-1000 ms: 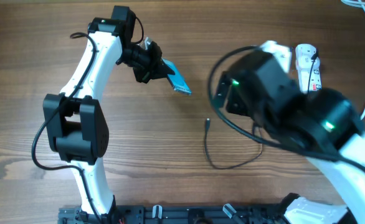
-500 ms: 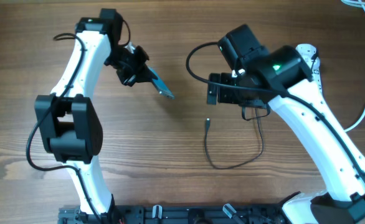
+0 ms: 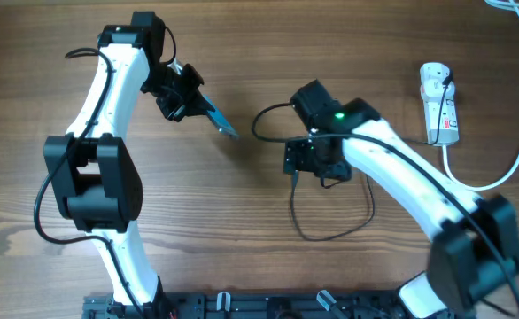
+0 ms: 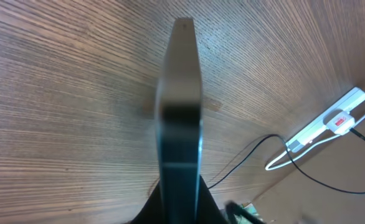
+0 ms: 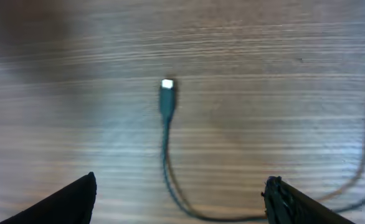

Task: Plug charger to phone and switch on socket
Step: 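Release the phone from the right gripper and pull it back, then lower the right gripper onto the black USB-C plug and grasp it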

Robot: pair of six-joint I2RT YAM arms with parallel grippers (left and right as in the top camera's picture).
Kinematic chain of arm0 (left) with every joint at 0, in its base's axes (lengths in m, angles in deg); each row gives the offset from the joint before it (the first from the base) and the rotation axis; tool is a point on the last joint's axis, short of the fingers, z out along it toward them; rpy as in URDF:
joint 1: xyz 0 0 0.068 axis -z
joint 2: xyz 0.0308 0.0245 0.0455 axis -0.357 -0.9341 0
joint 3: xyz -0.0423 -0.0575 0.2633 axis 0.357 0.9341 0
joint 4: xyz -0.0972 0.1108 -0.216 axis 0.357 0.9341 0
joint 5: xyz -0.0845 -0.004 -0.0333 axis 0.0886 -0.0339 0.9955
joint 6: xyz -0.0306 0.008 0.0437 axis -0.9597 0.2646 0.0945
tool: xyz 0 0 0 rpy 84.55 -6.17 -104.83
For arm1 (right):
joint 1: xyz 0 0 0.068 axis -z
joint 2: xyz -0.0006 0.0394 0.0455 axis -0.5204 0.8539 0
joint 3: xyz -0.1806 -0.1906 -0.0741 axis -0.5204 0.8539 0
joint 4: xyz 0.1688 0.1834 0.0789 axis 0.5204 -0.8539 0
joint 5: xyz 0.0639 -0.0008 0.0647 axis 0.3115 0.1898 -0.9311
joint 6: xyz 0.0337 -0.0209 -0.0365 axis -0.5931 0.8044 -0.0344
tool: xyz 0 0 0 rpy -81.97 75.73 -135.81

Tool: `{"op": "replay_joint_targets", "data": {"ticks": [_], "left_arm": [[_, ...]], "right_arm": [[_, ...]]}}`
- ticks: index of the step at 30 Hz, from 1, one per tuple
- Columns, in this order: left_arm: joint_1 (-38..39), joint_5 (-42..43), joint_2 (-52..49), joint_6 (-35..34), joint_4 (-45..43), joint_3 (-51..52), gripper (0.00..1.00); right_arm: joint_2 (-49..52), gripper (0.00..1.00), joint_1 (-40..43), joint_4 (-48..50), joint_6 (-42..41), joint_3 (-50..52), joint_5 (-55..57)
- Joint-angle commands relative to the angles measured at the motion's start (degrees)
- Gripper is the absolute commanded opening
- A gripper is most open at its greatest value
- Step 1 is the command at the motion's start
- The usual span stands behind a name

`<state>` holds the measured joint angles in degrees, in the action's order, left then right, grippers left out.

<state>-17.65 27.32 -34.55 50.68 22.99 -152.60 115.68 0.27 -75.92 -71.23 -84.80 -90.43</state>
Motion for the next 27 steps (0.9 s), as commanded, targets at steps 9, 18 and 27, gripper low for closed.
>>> {"op": "replay_joint_targets", "data": {"ticks": [9, 18, 27], "left_arm": [[-0.17, 0.31, 1.92, 0.66, -0.68, -1.05, 0.04], [-0.17, 0.31, 1.92, 0.66, -0.68, -1.05, 0.04], [-0.17, 0.31, 1.92, 0.66, -0.66, -1.05, 0.04]], "right_arm": [[10.34, 0.79, -3.04, 6.19, -2.10, 0.66, -0.68], [11.82, 0.66, -6.01, 6.01, -6.34, 0.70, 3.50], [13.44, 0.58, -6.03, 7.61, -7.85, 1.79, 5.35]]}}
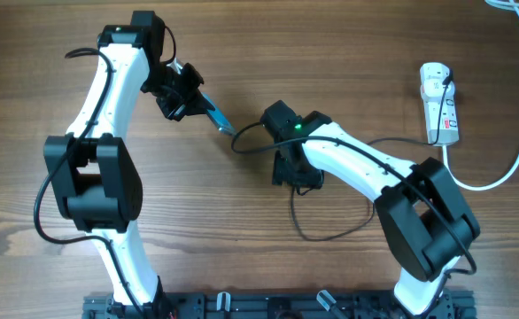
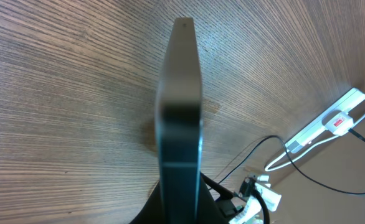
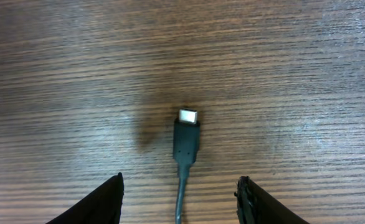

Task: Plug charger to phone and switch on socket
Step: 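Lower the right gripper onto the black USB-C plug and grasp it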

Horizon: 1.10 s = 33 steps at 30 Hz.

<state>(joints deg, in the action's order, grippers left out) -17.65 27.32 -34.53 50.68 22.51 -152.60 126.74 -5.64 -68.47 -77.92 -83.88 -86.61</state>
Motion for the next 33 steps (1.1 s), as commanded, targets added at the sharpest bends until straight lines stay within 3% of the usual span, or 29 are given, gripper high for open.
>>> {"op": "replay_joint_targets", "data": {"ticks": [1, 9, 21, 29, 33], "left_arm": [[-0.17, 0.33, 1.90, 0.66, -0.17, -1.05, 0.04], [-0.17, 0.31, 1.90, 0.66, -0.20, -1.05, 0.04], [-0.17, 0.33, 1.90, 0.66, -0.17, -1.05, 0.04], [-0.17, 0.33, 1.90, 0.66, -0.13, -1.05, 0.04], [-0.17, 0.33, 1.90, 0.66, 0.04, -1.05, 0.04]], "right_arm": [[2.75, 0.58, -0.11, 0.15, -1.18, 0.87, 1.55], [3.80, 0.47, -0.13, 0.13, -0.98, 1.01, 1.53], [3.80, 0.20, -0.11, 0.09, -1.03, 1.18, 1.51], [3.80, 0.13, -0.11, 0.07, -1.01, 1.18, 1.46], [3.80, 0.26, -0.11, 0.04, -1.01, 1.18, 1.09]]}}
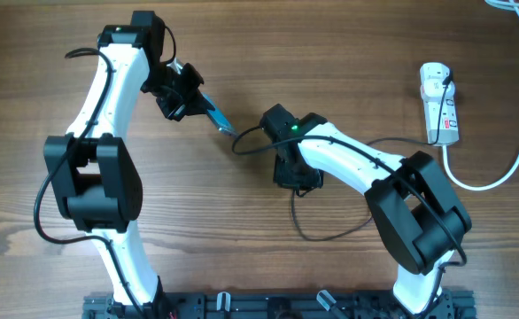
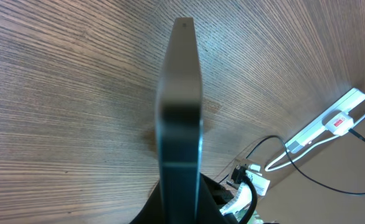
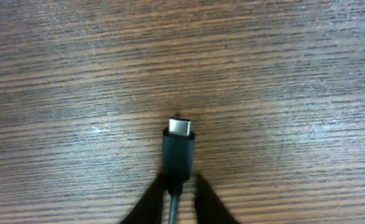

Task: Plug charger to phone and switch on socket
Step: 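Lower the right gripper onto the black USB-C plug and grasp it, then lift the plug with the right gripper toward the phone's bottom port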

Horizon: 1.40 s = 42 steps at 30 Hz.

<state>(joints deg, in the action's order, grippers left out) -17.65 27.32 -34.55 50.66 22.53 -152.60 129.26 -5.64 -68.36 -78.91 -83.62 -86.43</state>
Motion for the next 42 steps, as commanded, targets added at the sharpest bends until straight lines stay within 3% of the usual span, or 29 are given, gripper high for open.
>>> {"op": "replay_joint_targets", "data": {"ticks": [1, 8, 23, 26, 28, 32, 36, 42], "left_arm": [[-0.17, 0.33, 1.92, 0.68, 0.02, -1.05, 0.04], [-0.17, 0.33, 1.92, 0.68, 0.00, -1.05, 0.04], [-0.15, 0.72, 1.92, 1.01, -0.04, -1.05, 0.04], [0.00, 7.67, 1.92, 7.37, -2.21, -1.05, 0.04], [-0.02, 17.94, 1.92, 11.78, -5.90, -1.05, 0.04], [0.70, 31.41, 1.92, 12.76, -14.12, -1.05, 0.04], [3.52, 37.07, 1.92, 16.26, -18.99, -1.05, 0.04], [9.64, 37.46, 1.92, 18.91, -23.96, -1.05, 0.04]], "right_arm": [[1.29, 0.26, -0.11, -0.11, -0.02, 0.92, 0.92], [1.29, 0.16, -0.11, -0.46, -0.02, 0.92, 0.48], [1.14, 0.04, -0.11, 0.17, 2.21, 0.61, 0.00], [-0.83, 0.04, 0.02, -0.94, 4.11, -0.20, -0.61], [-4.59, 0.04, 0.26, -2.47, 6.27, -0.61, -4.63], [-15.45, 0.04, 0.17, -4.59, 13.07, -0.61, -11.04], [-24.68, 0.04, 0.15, -6.93, 15.02, -0.61, -13.25], [-32.41, 0.04, 0.15, -9.01, 15.02, -0.61, -13.07]]}}
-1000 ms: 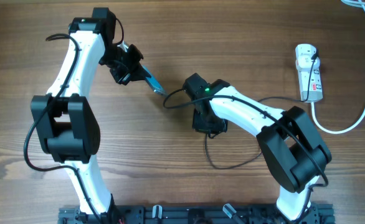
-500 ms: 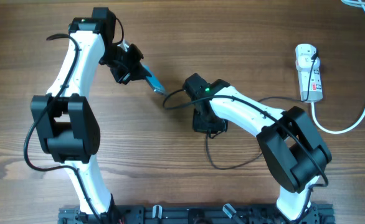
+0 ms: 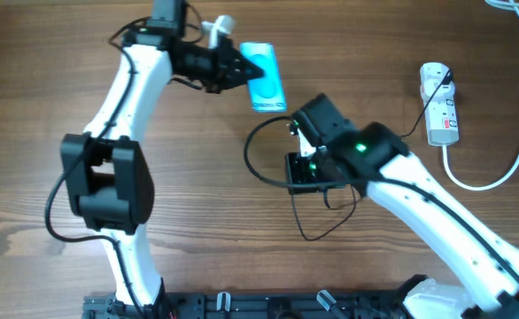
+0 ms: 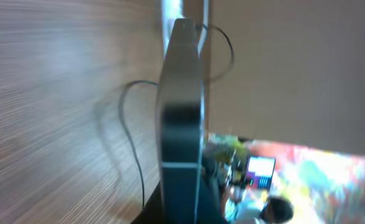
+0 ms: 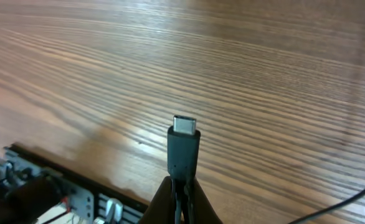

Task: Plug charger to phone and switch on socket
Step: 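Lift the plug with the right gripper toward the phone's bottom port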

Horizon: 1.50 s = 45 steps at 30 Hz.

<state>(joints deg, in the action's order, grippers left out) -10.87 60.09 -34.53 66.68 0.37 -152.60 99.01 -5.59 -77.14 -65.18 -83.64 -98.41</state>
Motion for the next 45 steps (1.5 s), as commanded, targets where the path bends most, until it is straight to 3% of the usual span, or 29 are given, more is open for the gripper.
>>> {"op": "replay_joint_targets", "data": {"ticks": [1, 11, 16, 21, 33, 37, 45], "left_arm": [[3.85, 4.72, 1.90, 2.91, -2.32, -1.05, 0.04], [7.54, 4.76, 1.90, 7.45, -1.90, -1.05, 0.04], [7.54, 11.98, 1.90, 12.61, -1.90, -1.05, 0.04], [7.54, 11.98, 1.90, 13.27, -0.57, -1.05, 0.04], [7.98, 9.79, 1.90, 13.44, -0.57, -1.05, 0.04], [8.46, 9.38, 1.90, 17.51, -0.44, -1.05, 0.04], [8.44, 7.21, 1.90, 17.90, -0.59, -1.05, 0.04]], "right_arm": [[-2.29, 0.04, 0.11, -0.22, 1.27, -0.59, -1.05], [-2.32, 0.04, 0.28, 1.42, 1.03, -0.66, 4.39], [-2.32, 0.04, 0.28, 3.13, 1.20, -2.12, 5.55], [-2.29, 0.04, 0.28, 4.66, 1.18, -2.21, 11.52], [-2.29, 0.04, 0.28, 6.91, 4.28, -2.21, 10.73], [-2.29, 0.04, 0.28, 6.84, 4.28, -2.25, 10.54], [-2.29, 0.04, 0.52, 7.02, 4.15, -2.25, 9.90]]}}
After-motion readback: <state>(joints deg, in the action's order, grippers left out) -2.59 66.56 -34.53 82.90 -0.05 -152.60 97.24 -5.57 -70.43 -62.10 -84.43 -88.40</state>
